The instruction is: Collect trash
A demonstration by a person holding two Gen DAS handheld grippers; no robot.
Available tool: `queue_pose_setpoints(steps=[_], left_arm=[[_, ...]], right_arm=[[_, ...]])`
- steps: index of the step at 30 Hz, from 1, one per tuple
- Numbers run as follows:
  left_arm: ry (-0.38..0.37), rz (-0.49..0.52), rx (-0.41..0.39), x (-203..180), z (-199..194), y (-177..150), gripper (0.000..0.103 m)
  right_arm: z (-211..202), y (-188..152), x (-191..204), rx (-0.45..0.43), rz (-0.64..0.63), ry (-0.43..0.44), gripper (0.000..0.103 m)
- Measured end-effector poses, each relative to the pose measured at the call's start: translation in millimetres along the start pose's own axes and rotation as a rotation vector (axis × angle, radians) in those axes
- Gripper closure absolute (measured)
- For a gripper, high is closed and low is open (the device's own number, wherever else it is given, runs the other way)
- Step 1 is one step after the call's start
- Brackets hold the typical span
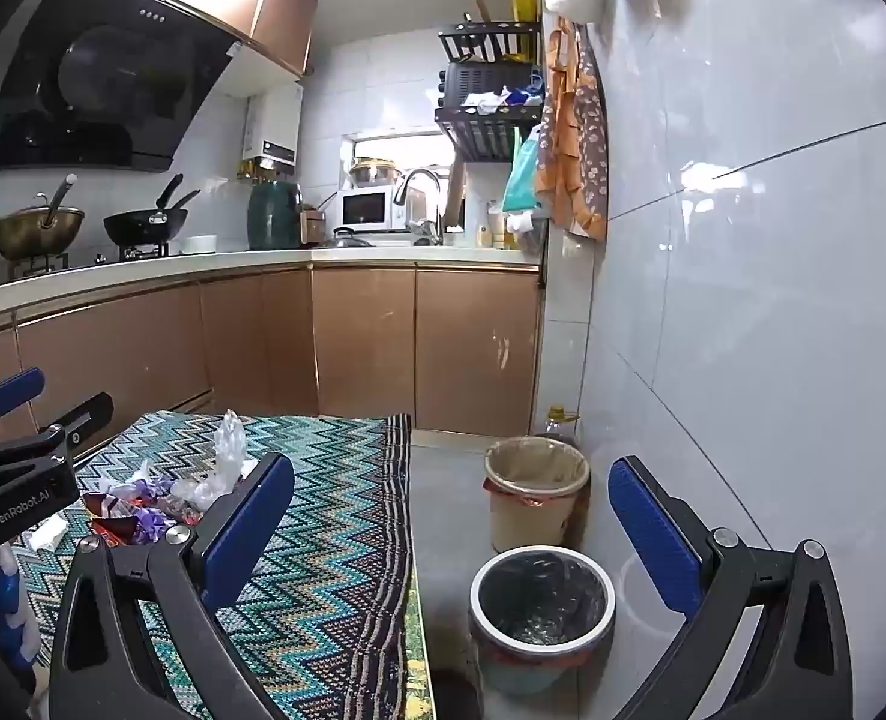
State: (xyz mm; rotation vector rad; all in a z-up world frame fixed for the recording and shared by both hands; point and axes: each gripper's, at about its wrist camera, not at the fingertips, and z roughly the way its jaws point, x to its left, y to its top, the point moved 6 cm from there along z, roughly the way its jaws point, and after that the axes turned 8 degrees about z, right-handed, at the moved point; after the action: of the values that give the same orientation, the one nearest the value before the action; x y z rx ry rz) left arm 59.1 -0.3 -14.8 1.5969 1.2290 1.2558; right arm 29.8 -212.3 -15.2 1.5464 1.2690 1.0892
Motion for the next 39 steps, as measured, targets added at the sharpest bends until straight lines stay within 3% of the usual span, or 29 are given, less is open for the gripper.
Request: queue_pose_setpoints(steps=[39], left_arm=[[-0.047,-0.060,0.091,30,50,-3,0.018]], right_arm=[[35,9,17,0.038,0.020,-0.015,0.000]])
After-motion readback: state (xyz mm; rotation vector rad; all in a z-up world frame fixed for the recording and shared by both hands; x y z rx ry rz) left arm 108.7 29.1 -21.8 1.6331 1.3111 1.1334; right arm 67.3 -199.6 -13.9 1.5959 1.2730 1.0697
